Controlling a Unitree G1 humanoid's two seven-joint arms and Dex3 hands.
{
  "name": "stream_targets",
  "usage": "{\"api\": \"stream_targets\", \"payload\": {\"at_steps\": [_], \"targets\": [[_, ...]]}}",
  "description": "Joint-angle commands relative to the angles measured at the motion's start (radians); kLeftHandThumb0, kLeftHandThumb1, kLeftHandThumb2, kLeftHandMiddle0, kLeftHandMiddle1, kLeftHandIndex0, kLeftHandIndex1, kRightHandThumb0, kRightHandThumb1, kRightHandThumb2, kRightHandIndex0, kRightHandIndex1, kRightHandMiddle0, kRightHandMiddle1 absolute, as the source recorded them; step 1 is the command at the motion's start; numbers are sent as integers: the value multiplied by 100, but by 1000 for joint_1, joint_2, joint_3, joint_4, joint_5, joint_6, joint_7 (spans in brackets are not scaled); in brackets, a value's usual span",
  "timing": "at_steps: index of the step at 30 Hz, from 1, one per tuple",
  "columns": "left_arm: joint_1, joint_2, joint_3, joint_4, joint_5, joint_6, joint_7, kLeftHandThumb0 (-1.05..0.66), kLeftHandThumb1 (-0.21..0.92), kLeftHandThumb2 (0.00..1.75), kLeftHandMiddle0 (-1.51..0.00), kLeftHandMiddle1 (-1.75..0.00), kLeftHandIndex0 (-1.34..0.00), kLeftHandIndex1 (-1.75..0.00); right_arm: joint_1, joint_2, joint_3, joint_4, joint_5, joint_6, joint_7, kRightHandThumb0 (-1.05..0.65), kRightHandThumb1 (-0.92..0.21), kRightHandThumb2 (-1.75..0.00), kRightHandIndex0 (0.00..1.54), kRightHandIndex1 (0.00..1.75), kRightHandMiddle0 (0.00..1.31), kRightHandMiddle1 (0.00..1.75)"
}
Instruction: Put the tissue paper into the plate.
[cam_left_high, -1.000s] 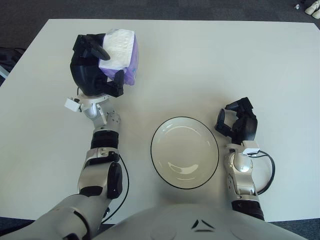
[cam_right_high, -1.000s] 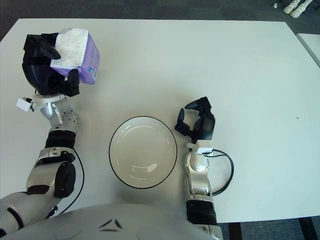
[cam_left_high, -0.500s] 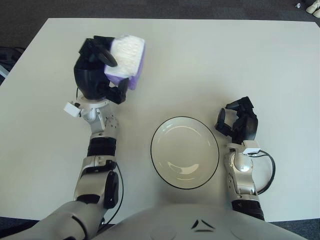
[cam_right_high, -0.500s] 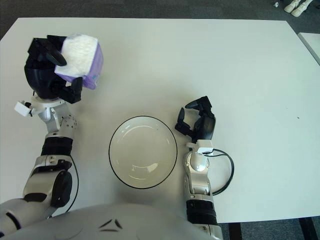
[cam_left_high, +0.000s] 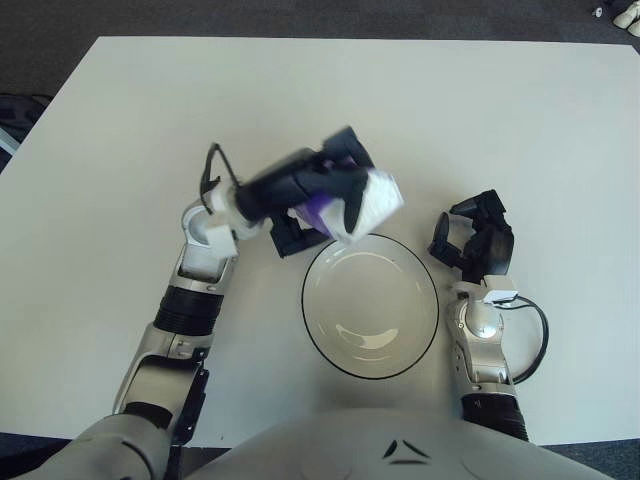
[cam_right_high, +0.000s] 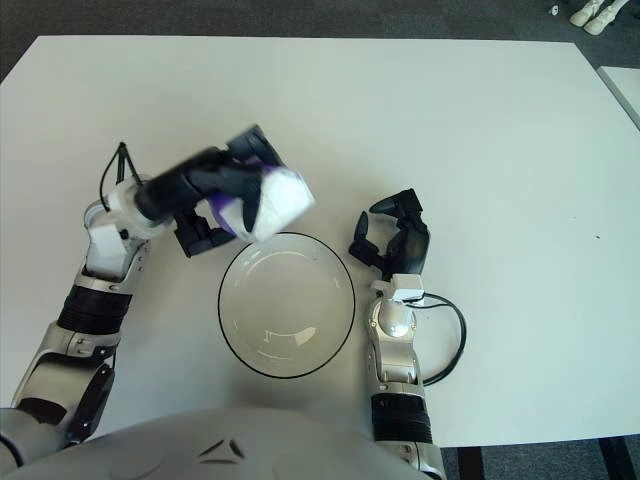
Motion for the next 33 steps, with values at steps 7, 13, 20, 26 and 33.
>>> {"api": "stream_targets", "payload": {"at_steps": [7,13,20,26,33], "targets": [[0,52,-20,-40,27,23,41,-1,-12,175,-91,-175,-83,-156,73,5,-7,91,-10,57,-5,-49,-31,-134,107,175,62,175],[-2,67,-32,-41,27,24,60,-1,-12,175,-91,-175,-83,-156,73,5,-7,92,-10,56,-6,-49,-31,-134,107,175,62,175],[-5,77,-41,-42,27,25,74,-1,-12,175,-91,-175,-83,-156,73,5,-7,92,-10,56,-6,-49,-30,-134,107,175,62,175],[111,6,-81,-110,65,-84,153,-1,-13,173,-91,-175,-87,-148,67,-2,-5,113,9,-16,15,-50,-28,-138,110,175,65,175],[117,10,-98,-60,142,-148,203,-1,-4,163,-88,-175,-80,-145,54,-9,-10,158,31,-94,34,-54,-20,-148,118,175,72,175]]}}
